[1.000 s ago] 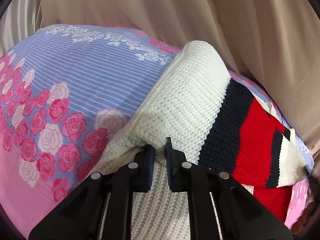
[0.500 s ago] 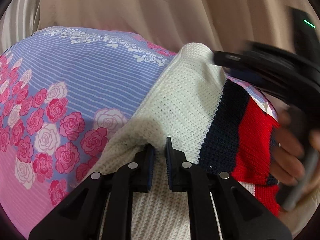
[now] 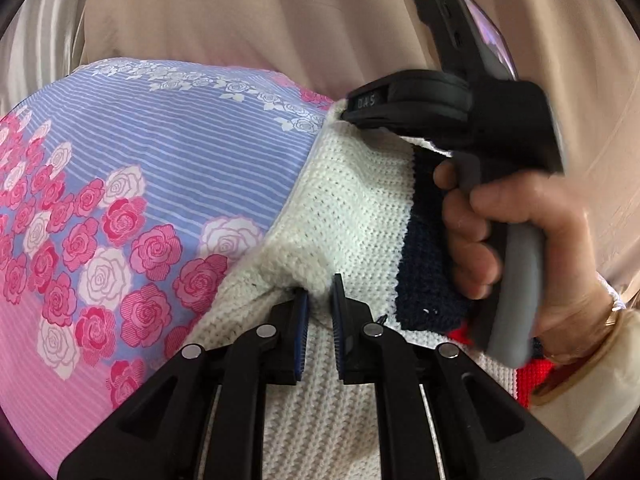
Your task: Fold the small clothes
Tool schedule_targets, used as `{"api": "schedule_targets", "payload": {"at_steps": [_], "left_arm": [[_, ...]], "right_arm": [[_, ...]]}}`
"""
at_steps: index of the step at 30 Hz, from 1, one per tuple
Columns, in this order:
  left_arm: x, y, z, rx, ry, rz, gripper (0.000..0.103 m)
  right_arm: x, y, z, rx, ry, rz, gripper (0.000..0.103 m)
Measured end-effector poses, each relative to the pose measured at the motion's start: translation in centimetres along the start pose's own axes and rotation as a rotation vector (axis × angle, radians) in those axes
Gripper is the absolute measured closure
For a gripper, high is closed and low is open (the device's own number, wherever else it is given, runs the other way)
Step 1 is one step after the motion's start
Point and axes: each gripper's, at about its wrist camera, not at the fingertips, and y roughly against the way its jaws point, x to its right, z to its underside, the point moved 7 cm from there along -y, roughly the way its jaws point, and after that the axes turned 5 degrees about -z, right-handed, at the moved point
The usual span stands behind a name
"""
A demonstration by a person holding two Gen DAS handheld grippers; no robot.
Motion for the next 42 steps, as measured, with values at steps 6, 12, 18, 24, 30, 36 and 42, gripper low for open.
{"api": "schedule_targets", "payload": {"at_steps": [6,12,18,24,30,36,42], "left_arm": [[-0.6,-0.2,-0.5,-0.019,0.001,0.038,0.091],[-1.8,1.3,-1.7,-0.013,0.05,0.09,0.083],[-1.0,0.1,-2.0,-0.096,0.113,0.124,0.068],[-0.2,-0.2,-2.3,-0.108,0.083,0.047,0.094],[-1.3,0.1,-2.8,-0.077,0.064,-0.012,0.094],[-0.7,-0.1,-2.3,-0.061,0.021,-0.045,0.094],[-0.5,0.7,-1.8,-0.076,0.003,0.023,0.088]], "right_arm": [[4.6,13.5,4.5,0.138,-0.055,0.053,0.067],[15.9,25.7,18.3,0.146,-0.295,0.344,0.055],[20.1,26.3,24.9,0.127,-0.477,0.308,0.05],[18.9,25.4,22.3,0.175,-0.45,0.249,0.094],[19.4,27.5,23.0,0.221,-0.411,0.331,0.096],[18.9,27.7,23.9,0.249,-0.443,0.309,0.096],[20.1,26.1,26.2,0.138,-0.504,0.321,0.092]]}}
